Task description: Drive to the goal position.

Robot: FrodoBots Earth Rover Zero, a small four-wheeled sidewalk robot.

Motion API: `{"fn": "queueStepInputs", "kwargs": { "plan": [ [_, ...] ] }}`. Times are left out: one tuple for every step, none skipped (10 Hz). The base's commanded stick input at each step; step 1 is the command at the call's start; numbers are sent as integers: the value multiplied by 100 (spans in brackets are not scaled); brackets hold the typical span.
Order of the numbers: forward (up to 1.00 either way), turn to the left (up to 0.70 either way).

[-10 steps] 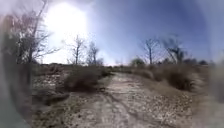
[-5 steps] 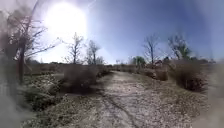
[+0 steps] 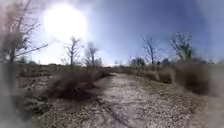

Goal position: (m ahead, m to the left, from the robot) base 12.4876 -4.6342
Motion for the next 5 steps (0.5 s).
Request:
{"fn": "queueStepInputs", "kwargs": {
  "plan": [
    [70,-5],
    [70,-3],
    [70,-4],
    [70,-4],
    [70,-5]
  ]
}}
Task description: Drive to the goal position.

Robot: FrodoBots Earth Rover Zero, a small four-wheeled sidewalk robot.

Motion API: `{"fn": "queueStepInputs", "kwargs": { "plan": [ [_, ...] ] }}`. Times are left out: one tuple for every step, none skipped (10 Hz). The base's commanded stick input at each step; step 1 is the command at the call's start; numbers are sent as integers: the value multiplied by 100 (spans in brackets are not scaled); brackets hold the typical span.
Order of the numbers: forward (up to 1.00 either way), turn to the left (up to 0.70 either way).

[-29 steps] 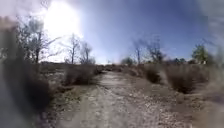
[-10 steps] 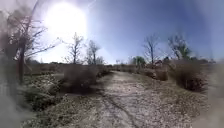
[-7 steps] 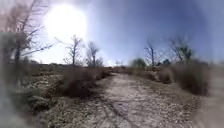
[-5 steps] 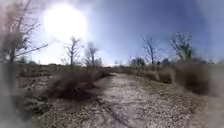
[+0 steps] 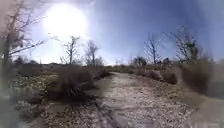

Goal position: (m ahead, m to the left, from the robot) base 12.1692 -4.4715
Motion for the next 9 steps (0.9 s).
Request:
{"fn": "queueStepInputs", "kwargs": {
  "plan": [
    [70,-6],
    [70,-6],
    [70,-7],
    [70,-9],
    [70,-11],
    [70,-13],
    [70,-13],
    [70,-14],
    [70,-14]
  ]
}}
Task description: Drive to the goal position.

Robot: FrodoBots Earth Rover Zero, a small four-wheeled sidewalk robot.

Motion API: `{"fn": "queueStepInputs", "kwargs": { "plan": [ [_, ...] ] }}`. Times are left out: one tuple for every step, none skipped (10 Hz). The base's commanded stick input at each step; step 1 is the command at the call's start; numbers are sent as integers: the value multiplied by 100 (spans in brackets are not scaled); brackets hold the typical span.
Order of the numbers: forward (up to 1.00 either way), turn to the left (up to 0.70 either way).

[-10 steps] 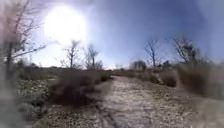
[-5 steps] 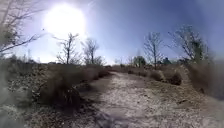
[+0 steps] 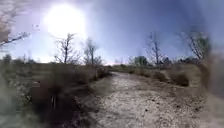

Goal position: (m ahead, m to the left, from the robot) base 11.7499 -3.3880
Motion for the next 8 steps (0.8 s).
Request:
{"fn": "queueStepInputs", "kwargs": {
  "plan": [
    [70,-14],
    [70,-15],
    [70,-15],
    [70,-15],
    [70,-16],
    [70,-16],
    [70,-17],
    [70,-17]
  ]
}}
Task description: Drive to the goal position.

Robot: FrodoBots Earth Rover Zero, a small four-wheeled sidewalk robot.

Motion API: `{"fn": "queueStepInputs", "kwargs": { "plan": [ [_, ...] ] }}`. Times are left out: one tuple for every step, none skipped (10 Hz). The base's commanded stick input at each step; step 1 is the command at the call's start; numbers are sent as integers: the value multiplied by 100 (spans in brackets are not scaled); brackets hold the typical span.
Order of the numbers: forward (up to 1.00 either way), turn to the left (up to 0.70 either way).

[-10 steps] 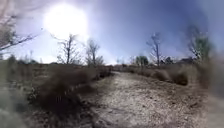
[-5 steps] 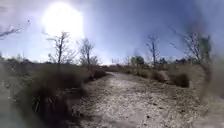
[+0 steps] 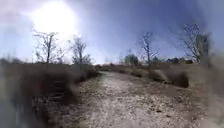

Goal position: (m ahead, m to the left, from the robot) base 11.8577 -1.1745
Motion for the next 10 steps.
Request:
{"fn": "queueStepInputs", "kwargs": {
  "plan": [
    [70,-16],
    [70,-14],
    [70,-12],
    [70,-9],
    [70,-7],
    [70,-5],
    [70,-3],
    [70,0],
    [70,0],
    [70,0]
  ]
}}
